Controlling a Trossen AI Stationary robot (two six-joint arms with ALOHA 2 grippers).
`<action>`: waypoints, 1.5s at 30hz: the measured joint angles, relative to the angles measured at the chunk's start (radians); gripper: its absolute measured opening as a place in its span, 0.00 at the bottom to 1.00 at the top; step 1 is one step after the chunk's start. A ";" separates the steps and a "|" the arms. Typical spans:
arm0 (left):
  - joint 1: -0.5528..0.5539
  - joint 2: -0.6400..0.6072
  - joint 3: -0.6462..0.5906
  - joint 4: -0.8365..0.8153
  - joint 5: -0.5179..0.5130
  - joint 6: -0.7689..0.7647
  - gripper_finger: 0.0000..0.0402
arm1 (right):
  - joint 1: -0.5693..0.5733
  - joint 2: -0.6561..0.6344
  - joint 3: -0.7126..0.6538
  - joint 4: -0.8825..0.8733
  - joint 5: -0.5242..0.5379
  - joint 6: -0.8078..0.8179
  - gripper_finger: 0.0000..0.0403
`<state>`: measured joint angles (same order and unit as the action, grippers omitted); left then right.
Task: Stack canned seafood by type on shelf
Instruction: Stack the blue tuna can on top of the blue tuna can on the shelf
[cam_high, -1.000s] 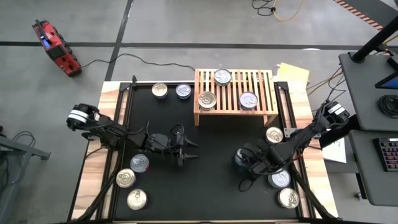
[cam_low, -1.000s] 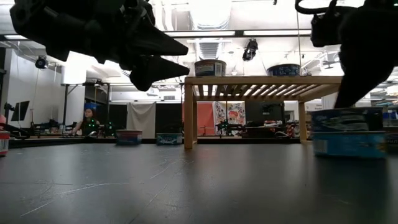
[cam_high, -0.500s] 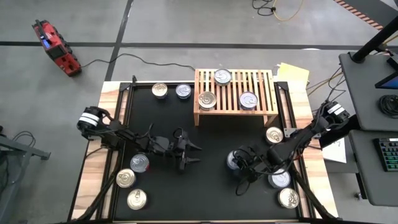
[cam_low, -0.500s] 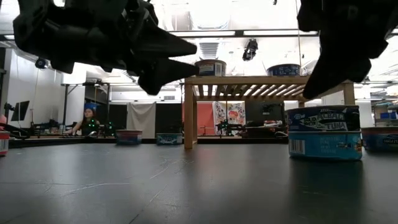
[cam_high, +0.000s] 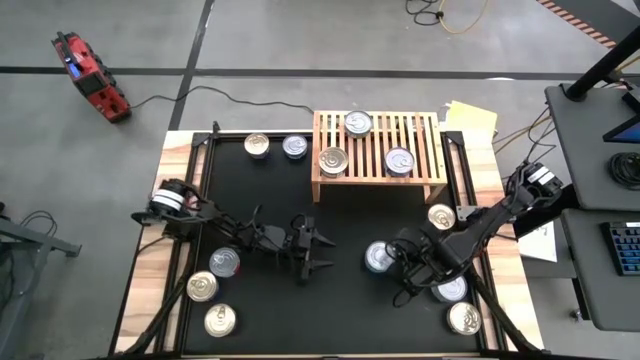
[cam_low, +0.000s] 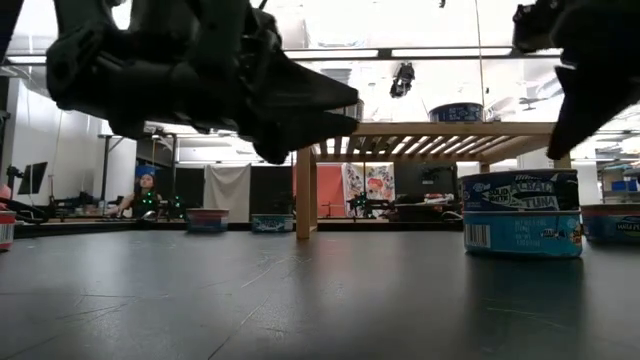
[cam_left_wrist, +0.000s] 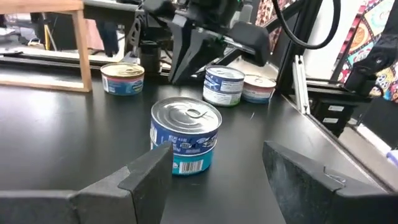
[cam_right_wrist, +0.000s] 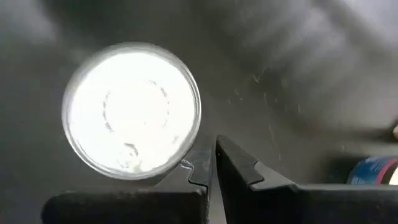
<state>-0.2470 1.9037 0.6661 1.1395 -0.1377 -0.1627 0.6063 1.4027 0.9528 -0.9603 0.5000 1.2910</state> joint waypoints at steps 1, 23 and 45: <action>0.000 0.016 0.018 -0.001 0.000 0.012 0.58 | 0.001 0.001 -0.010 0.007 -0.004 0.014 0.03; 0.002 0.274 0.301 -0.053 0.000 0.171 0.46 | 0.005 0.014 -0.091 0.189 0.000 0.033 0.03; 0.002 0.304 0.289 -0.078 -0.001 0.198 0.00 | 0.004 0.014 -0.094 0.247 0.053 -0.004 0.03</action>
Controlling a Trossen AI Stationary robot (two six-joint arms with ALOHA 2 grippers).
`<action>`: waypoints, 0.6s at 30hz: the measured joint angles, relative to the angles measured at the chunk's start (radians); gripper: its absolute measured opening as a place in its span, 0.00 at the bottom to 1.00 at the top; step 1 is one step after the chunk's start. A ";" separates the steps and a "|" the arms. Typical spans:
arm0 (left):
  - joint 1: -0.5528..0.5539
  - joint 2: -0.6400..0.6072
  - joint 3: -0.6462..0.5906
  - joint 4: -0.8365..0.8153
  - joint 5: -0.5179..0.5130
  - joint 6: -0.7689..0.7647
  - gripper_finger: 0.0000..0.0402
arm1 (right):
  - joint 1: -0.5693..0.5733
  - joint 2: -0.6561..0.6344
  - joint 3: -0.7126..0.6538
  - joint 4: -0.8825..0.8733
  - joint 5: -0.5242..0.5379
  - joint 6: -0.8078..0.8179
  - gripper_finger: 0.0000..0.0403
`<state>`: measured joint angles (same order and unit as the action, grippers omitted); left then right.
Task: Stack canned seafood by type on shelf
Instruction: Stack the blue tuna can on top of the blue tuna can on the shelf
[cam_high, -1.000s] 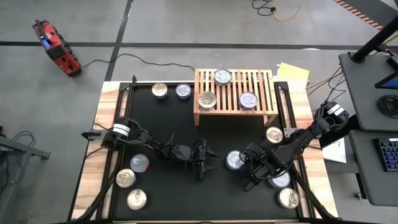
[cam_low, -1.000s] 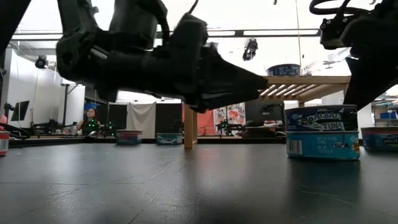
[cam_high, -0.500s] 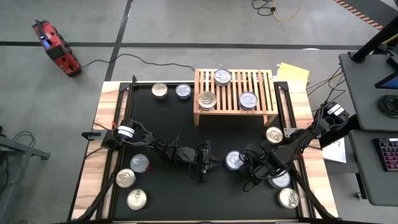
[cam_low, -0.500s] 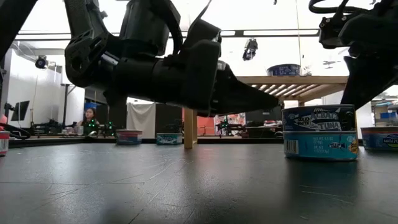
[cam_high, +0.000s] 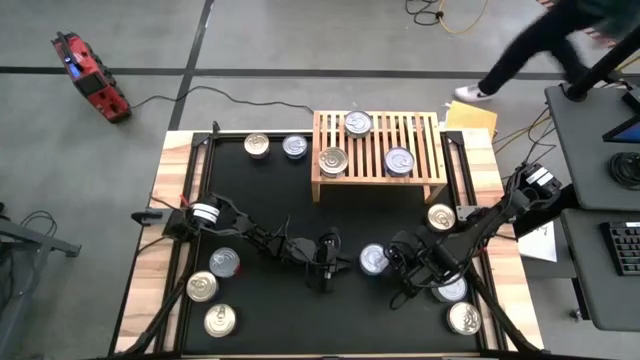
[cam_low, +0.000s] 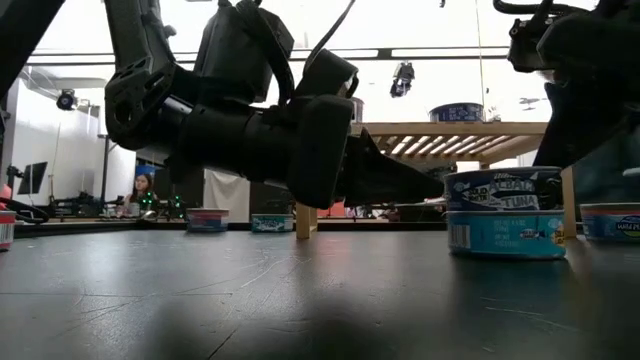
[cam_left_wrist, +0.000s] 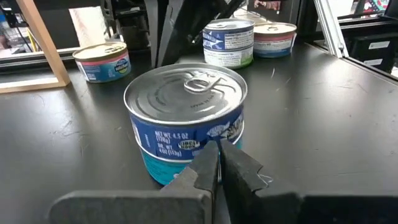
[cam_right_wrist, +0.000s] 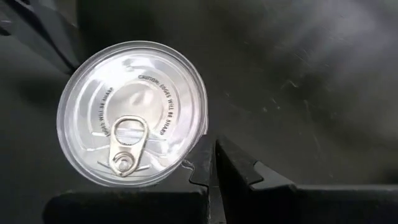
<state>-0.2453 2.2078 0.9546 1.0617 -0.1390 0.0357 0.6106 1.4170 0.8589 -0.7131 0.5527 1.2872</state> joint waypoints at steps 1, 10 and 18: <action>0.000 0.000 0.000 0.001 0.000 0.000 0.00 | 0.000 0.000 0.000 0.009 0.000 -0.011 0.03; -0.001 0.000 0.000 0.000 0.003 0.000 0.00 | -0.002 0.000 0.000 0.095 0.007 -0.075 0.03; -0.001 0.000 0.000 0.009 0.003 -0.016 0.00 | -0.002 0.000 0.000 0.098 0.009 -0.076 0.03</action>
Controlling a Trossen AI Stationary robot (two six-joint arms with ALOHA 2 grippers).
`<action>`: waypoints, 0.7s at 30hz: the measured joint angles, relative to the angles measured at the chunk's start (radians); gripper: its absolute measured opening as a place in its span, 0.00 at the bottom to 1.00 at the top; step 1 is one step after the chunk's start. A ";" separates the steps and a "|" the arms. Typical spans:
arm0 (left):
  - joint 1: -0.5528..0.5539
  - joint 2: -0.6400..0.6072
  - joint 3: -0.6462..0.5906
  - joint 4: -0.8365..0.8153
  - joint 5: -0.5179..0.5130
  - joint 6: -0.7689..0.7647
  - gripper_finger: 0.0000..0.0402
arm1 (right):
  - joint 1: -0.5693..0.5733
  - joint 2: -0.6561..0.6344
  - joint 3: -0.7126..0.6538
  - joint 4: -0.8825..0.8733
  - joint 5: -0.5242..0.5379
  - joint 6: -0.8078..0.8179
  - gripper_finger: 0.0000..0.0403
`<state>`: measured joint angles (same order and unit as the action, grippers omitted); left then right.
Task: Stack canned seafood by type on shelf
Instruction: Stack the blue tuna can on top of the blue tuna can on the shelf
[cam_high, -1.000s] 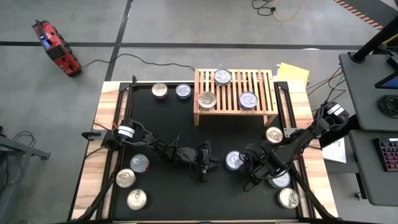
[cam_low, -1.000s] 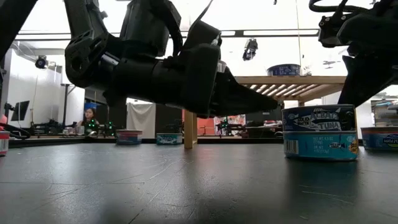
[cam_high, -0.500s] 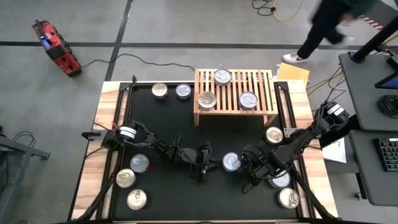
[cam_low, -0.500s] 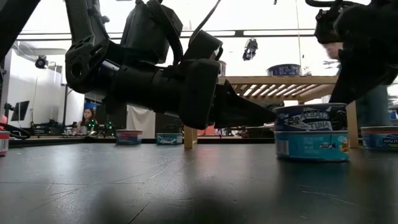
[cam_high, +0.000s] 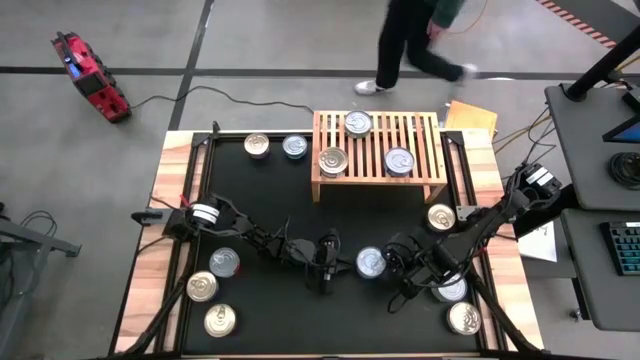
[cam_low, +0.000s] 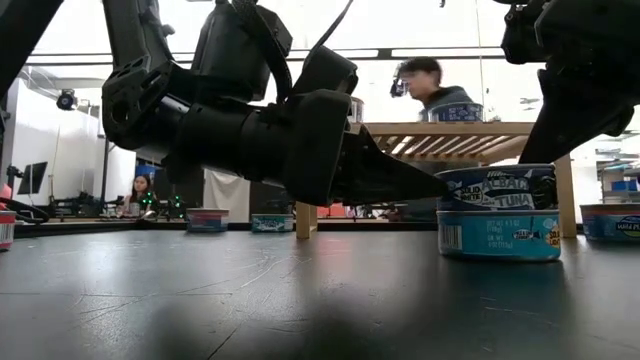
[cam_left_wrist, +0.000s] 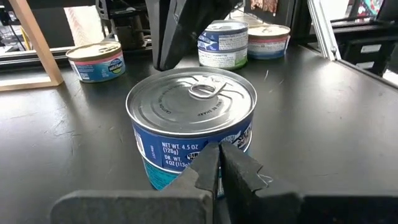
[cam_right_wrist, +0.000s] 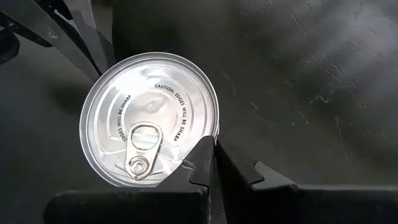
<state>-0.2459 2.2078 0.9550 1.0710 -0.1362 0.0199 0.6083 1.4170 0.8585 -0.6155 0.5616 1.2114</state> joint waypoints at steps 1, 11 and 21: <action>0.000 0.000 0.000 0.010 -0.001 -0.001 0.00 | 0.000 0.000 0.000 0.003 0.001 0.000 0.03; 0.002 0.000 0.031 0.005 -0.004 -0.002 0.00 | 0.000 -0.033 0.000 -0.037 -0.004 0.062 0.03; 0.002 0.000 0.031 -0.017 -0.004 -0.001 0.00 | 0.000 -0.140 0.000 -0.068 -0.012 0.133 0.03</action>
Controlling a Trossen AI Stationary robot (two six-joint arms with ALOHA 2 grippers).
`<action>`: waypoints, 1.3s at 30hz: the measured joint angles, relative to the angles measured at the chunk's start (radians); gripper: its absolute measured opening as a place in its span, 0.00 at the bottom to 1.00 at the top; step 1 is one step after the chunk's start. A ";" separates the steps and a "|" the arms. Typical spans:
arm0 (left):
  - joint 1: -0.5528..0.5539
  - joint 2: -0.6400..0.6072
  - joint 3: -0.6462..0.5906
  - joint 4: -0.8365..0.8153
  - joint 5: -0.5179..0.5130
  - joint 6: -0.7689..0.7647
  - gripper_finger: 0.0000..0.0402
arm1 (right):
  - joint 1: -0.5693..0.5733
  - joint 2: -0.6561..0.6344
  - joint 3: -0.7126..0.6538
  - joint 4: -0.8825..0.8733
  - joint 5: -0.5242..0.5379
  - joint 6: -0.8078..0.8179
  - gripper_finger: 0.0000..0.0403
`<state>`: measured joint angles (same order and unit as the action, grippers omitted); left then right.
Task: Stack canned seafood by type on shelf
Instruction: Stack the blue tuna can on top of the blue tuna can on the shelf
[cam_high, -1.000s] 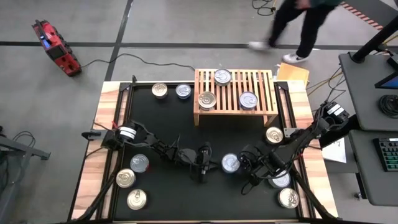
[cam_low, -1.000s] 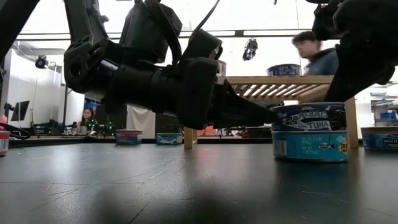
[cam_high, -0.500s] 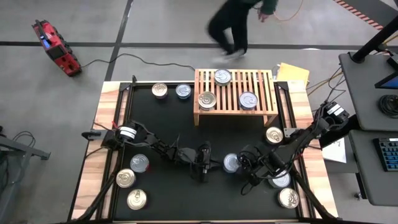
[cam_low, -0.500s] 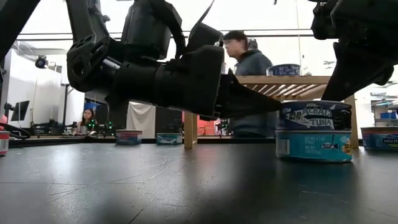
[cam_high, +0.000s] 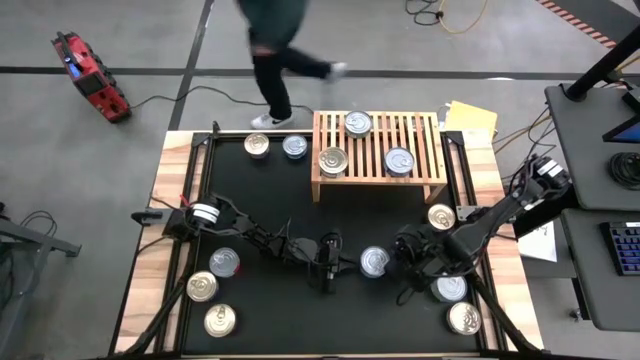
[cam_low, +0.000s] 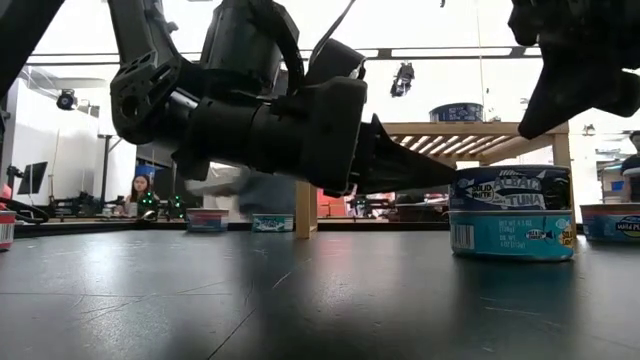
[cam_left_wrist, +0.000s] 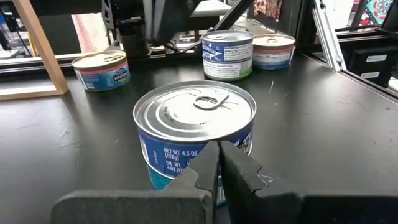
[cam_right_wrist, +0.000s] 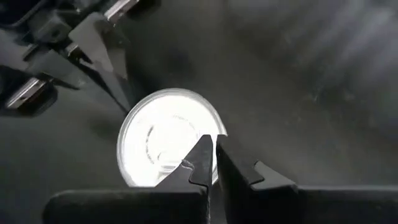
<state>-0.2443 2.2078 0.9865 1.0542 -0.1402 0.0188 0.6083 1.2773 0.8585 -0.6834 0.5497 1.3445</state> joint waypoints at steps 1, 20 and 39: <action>-0.001 0.000 0.000 0.000 0.000 0.005 0.00 | 0.000 -0.003 0.000 0.001 -0.013 0.002 0.04; 0.001 -0.028 0.031 0.000 0.018 0.105 0.00 | 0.000 0.011 -0.013 0.003 -0.053 0.036 0.54; 0.002 -0.027 0.082 -0.212 -0.055 0.100 0.00 | 0.001 0.015 -0.111 0.168 -0.051 0.104 0.62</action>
<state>-0.2421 2.1807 1.0686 0.8419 -0.1951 0.1184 0.6090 1.2922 0.7472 -0.5150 0.4990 1.4487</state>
